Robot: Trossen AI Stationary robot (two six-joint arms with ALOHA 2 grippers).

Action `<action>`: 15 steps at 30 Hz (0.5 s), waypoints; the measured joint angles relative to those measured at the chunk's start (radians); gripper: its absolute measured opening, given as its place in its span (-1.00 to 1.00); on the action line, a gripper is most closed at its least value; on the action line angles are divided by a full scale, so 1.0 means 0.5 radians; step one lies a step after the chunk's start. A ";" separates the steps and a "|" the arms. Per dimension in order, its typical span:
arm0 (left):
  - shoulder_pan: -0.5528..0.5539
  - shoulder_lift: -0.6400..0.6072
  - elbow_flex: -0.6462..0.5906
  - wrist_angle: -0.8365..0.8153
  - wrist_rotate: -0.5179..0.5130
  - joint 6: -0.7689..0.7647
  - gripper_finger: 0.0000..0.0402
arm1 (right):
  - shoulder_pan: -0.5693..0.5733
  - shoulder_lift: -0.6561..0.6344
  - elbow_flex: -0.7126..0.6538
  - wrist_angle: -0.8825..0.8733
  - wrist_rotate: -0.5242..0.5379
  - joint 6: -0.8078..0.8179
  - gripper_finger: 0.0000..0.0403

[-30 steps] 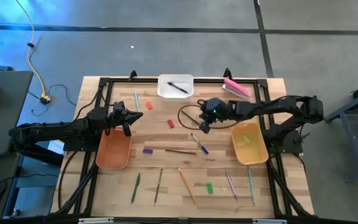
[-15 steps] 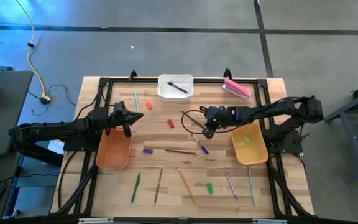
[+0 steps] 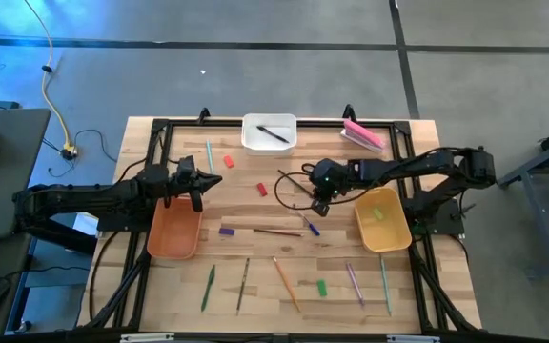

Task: Sort crayons/erasers/pens/pencils in bins
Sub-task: Put the dark blue-green pencil into the orange bin

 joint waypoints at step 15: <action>-0.124 0.141 0.017 0.098 -0.139 -0.004 -1.00 | 0.126 0.224 0.036 -0.089 0.270 0.331 -0.48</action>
